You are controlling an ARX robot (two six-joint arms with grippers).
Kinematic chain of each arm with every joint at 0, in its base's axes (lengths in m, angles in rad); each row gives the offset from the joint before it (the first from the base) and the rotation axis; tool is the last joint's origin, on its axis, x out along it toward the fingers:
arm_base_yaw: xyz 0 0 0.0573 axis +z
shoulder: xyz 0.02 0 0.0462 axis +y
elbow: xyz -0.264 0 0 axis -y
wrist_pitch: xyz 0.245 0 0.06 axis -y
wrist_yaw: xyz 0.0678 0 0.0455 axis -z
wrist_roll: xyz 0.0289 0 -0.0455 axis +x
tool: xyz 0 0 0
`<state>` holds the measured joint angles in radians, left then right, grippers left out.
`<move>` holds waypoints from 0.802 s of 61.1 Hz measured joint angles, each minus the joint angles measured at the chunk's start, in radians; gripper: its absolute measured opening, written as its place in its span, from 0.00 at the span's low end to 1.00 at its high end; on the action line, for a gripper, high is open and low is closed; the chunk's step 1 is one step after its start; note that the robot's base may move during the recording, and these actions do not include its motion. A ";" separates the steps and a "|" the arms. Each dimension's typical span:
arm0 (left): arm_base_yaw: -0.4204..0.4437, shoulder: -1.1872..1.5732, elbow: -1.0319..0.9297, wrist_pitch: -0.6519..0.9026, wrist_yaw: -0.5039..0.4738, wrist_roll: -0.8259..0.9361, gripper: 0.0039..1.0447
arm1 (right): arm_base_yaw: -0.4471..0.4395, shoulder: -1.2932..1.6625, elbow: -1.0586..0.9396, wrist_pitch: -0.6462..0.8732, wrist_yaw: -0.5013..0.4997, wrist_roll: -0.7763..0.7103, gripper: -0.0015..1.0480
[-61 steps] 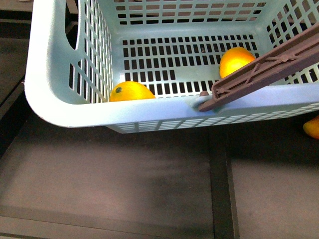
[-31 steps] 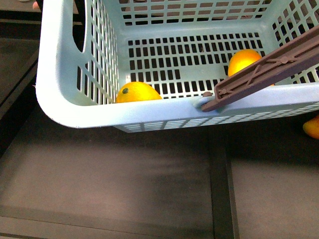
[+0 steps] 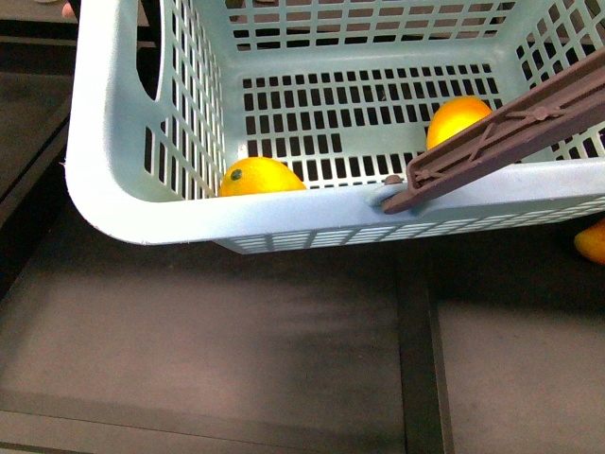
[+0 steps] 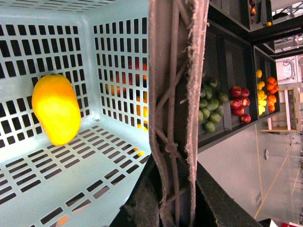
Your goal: Pick lemon and mango into basket
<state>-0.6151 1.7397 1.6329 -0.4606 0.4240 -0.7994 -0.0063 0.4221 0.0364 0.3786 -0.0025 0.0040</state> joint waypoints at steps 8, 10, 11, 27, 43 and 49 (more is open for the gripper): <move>0.000 0.000 0.000 0.000 0.001 -0.001 0.07 | 0.002 -0.034 -0.019 0.006 0.002 -0.001 0.02; 0.000 0.000 0.000 0.000 0.001 -0.001 0.07 | 0.003 -0.047 -0.019 -0.006 0.003 0.000 0.02; 0.000 0.000 0.000 0.000 0.001 -0.001 0.07 | 0.003 -0.057 -0.019 -0.014 0.003 0.000 0.02; 0.000 0.000 0.000 0.000 0.000 -0.001 0.07 | 0.004 -0.156 -0.019 -0.111 0.003 -0.001 0.02; 0.000 0.000 0.000 0.000 -0.001 -0.001 0.07 | 0.004 -0.248 -0.019 -0.204 0.003 -0.001 0.02; 0.000 0.000 0.000 0.000 0.000 -0.001 0.07 | 0.005 -0.388 -0.019 -0.366 0.003 -0.001 0.02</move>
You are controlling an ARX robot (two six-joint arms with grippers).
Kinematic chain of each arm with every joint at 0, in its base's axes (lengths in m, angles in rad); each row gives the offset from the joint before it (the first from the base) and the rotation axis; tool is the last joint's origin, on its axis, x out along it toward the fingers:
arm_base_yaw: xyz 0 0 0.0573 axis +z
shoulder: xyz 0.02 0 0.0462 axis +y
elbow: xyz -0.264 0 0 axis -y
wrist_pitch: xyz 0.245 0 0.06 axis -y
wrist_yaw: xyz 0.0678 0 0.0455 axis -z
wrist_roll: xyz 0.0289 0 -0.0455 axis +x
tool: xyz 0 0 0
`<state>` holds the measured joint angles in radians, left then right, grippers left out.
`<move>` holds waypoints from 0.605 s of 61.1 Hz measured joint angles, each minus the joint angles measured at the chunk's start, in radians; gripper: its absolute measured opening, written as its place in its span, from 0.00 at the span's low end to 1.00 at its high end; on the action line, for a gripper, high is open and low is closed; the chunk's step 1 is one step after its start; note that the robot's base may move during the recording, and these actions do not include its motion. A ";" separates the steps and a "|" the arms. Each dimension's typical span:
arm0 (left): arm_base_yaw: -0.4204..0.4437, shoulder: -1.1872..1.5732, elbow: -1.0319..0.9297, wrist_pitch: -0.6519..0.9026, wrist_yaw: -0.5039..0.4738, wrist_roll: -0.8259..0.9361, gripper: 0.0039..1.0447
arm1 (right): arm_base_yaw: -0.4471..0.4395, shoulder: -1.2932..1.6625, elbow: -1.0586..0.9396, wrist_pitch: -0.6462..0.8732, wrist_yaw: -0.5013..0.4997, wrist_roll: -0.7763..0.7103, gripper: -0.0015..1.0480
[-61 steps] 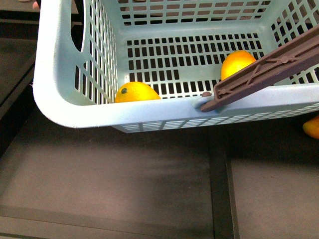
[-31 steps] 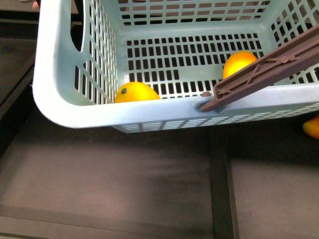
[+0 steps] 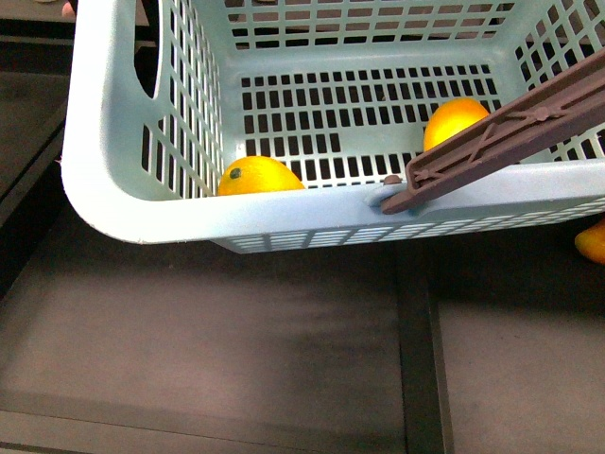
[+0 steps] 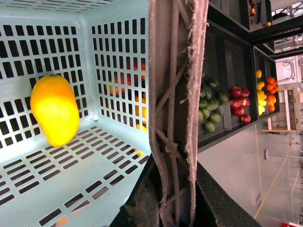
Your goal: Pick lemon and mango into basket
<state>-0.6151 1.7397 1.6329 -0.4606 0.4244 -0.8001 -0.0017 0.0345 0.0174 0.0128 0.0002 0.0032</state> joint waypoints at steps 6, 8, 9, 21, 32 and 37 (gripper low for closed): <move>0.001 0.000 0.000 0.000 -0.002 0.000 0.07 | 0.000 -0.025 0.000 -0.010 0.000 0.000 0.02; 0.001 0.000 0.000 0.000 -0.001 0.002 0.07 | 0.000 -0.026 0.000 -0.010 0.000 0.000 0.02; 0.000 0.000 0.000 0.000 -0.001 0.002 0.07 | 0.000 -0.026 0.000 -0.010 0.000 0.000 0.02; 0.001 0.000 0.000 0.000 0.001 0.001 0.07 | 0.000 -0.028 0.000 -0.010 0.000 0.000 0.02; 0.001 0.000 0.000 0.000 0.001 0.002 0.07 | 0.000 -0.029 0.000 -0.010 0.000 -0.001 0.30; 0.001 0.000 0.000 0.000 0.001 0.002 0.07 | 0.000 -0.029 0.000 -0.010 0.000 0.000 0.43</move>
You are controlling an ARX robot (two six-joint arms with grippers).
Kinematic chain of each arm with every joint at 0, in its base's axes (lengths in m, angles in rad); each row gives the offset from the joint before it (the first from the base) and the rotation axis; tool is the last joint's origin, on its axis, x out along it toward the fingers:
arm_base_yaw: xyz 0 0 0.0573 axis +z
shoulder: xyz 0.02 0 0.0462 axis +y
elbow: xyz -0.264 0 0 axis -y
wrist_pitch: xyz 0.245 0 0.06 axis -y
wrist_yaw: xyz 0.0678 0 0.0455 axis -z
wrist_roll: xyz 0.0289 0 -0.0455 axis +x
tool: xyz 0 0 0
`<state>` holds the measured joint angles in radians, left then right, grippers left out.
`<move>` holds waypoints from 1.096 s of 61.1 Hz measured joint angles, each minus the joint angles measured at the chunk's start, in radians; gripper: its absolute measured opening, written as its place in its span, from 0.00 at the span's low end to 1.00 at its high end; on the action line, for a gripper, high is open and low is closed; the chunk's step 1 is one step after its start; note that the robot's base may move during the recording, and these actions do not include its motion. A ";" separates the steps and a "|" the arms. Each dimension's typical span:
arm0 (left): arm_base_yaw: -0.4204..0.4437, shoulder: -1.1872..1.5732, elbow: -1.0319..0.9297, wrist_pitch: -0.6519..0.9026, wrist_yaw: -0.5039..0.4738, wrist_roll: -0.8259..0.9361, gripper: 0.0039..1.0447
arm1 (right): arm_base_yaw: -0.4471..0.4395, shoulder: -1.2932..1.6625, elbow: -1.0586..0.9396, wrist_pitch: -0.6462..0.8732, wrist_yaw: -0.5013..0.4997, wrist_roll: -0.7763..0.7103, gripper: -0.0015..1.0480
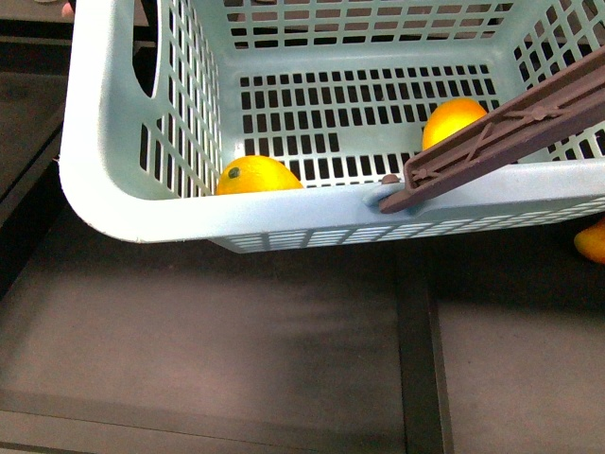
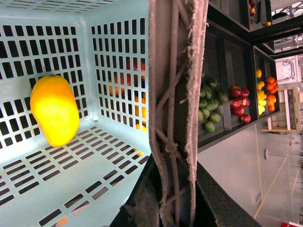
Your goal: Pick lemon and mango into basket
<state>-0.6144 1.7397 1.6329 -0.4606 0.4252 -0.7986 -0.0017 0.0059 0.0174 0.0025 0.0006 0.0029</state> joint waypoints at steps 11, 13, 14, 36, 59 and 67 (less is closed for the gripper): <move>0.000 0.000 0.000 0.000 0.000 0.000 0.07 | 0.000 0.000 0.000 0.000 0.000 0.000 0.73; 0.000 0.000 0.000 0.000 0.000 0.000 0.07 | 0.000 0.000 0.000 0.000 0.000 0.000 0.78; 0.000 0.000 0.000 0.000 0.000 0.000 0.07 | 0.000 0.000 0.000 0.000 0.000 0.000 0.81; -0.011 -0.019 -0.162 0.367 -0.475 -0.047 0.07 | 0.000 -0.001 0.000 -0.001 0.001 0.000 0.92; 0.268 0.102 -0.221 0.468 -0.370 -0.254 0.07 | 0.000 -0.001 0.000 -0.001 0.000 0.000 0.92; 0.370 0.236 -0.158 0.460 -0.391 -0.365 0.07 | 0.000 -0.001 0.000 -0.001 0.000 0.000 0.92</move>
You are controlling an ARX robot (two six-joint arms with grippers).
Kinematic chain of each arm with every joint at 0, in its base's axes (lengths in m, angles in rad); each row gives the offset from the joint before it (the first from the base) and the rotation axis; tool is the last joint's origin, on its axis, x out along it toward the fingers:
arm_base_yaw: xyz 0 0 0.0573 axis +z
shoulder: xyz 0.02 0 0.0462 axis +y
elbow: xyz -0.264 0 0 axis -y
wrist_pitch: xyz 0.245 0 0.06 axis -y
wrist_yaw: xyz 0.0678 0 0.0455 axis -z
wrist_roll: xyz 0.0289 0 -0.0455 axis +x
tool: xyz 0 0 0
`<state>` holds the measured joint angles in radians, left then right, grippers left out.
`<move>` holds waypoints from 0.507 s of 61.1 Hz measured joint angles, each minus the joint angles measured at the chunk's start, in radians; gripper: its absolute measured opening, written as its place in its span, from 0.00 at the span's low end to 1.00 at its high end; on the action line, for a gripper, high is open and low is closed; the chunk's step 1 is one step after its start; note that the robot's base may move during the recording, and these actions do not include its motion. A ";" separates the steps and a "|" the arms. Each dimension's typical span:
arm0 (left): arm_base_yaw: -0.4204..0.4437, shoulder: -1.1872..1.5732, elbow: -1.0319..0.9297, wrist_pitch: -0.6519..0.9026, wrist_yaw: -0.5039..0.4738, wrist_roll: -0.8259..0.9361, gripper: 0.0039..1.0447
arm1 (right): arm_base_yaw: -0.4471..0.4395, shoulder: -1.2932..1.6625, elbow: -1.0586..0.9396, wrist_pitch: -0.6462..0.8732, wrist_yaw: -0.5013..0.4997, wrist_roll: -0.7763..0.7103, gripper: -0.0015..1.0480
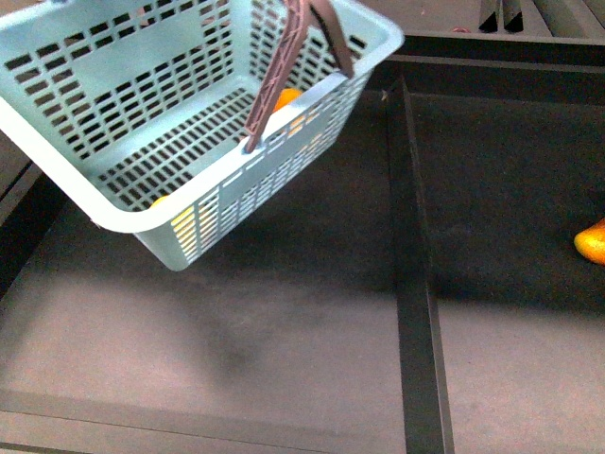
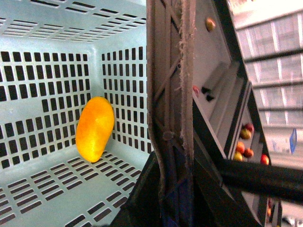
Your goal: Pick lemon and mango into basket
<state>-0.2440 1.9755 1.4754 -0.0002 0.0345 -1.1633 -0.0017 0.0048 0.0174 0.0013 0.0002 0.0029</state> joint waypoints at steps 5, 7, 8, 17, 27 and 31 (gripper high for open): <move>0.050 0.081 0.062 -0.033 -0.060 -0.074 0.07 | 0.000 0.000 0.000 0.000 0.000 0.000 0.92; 0.068 0.117 0.098 -0.050 -0.089 -0.098 0.07 | 0.000 0.000 0.000 0.000 0.000 0.000 0.92; 0.076 0.135 0.117 -0.054 -0.101 -0.116 0.07 | 0.000 0.000 0.000 0.000 0.000 0.000 0.92; 0.111 0.252 0.285 -0.132 -0.151 -0.231 0.07 | 0.000 0.000 0.000 0.000 0.000 0.000 0.92; 0.099 0.303 0.354 -0.173 -0.165 -0.351 0.07 | 0.000 0.000 0.000 0.000 0.000 0.000 0.92; 0.087 0.304 0.349 -0.174 -0.156 -0.371 0.07 | 0.000 0.000 0.000 0.000 0.000 0.000 0.92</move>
<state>-0.1570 2.2799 1.8248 -0.1738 -0.1215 -1.5345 -0.0017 0.0048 0.0174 0.0013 0.0006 0.0029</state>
